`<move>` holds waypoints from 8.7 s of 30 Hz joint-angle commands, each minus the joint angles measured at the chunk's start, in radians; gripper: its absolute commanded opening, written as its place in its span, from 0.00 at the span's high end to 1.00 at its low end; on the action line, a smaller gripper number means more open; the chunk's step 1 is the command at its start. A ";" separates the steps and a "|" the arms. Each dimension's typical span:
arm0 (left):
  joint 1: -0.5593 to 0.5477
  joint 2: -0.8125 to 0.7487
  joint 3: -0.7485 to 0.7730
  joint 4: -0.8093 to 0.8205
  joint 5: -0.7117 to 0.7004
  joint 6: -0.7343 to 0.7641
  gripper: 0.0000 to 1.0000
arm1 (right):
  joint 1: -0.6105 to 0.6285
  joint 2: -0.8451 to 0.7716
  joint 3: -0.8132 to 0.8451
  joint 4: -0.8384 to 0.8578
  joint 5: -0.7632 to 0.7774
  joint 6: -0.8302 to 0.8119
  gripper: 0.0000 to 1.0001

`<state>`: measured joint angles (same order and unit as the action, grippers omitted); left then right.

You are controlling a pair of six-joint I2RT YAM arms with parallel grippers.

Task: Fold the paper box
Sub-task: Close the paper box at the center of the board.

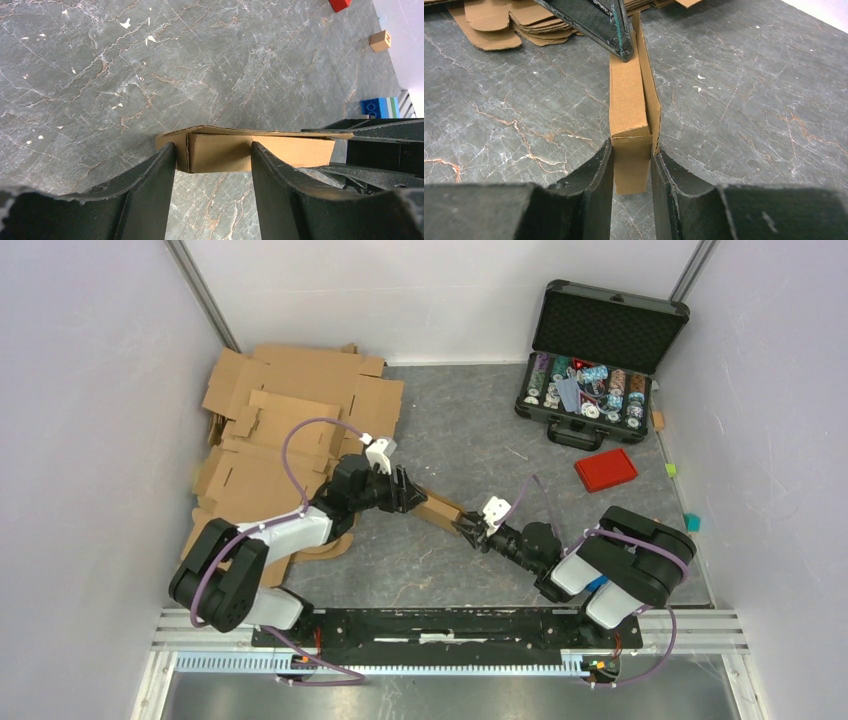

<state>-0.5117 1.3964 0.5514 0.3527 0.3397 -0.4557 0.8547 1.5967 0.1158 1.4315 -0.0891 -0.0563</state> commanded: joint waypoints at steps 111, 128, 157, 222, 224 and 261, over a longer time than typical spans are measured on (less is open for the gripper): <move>-0.011 0.067 0.026 -0.090 -0.019 0.106 0.43 | -0.089 -0.255 0.270 -0.585 -0.110 0.064 0.07; -0.017 0.063 0.019 -0.072 -0.007 0.098 0.43 | -0.017 -0.195 0.491 -1.111 -0.015 -0.079 0.12; -0.018 0.005 -0.018 -0.047 -0.029 0.095 0.41 | 0.009 -0.087 0.728 -1.461 0.051 -0.121 0.68; 0.015 -0.146 -0.104 0.145 0.175 0.032 0.75 | 0.013 -0.143 0.717 -1.582 -0.100 -0.172 0.63; 0.015 -0.141 -0.100 0.139 0.173 0.032 0.74 | 0.019 -0.142 0.723 -1.583 -0.091 -0.175 0.60; 0.012 -0.134 -0.091 0.117 0.180 0.029 0.82 | 0.097 -0.101 0.752 -1.447 0.030 -0.169 0.53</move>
<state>-0.4950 1.2606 0.4309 0.4503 0.4927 -0.4168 0.9428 1.4895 0.8501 -0.0696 -0.0956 -0.2256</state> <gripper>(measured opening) 0.185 0.478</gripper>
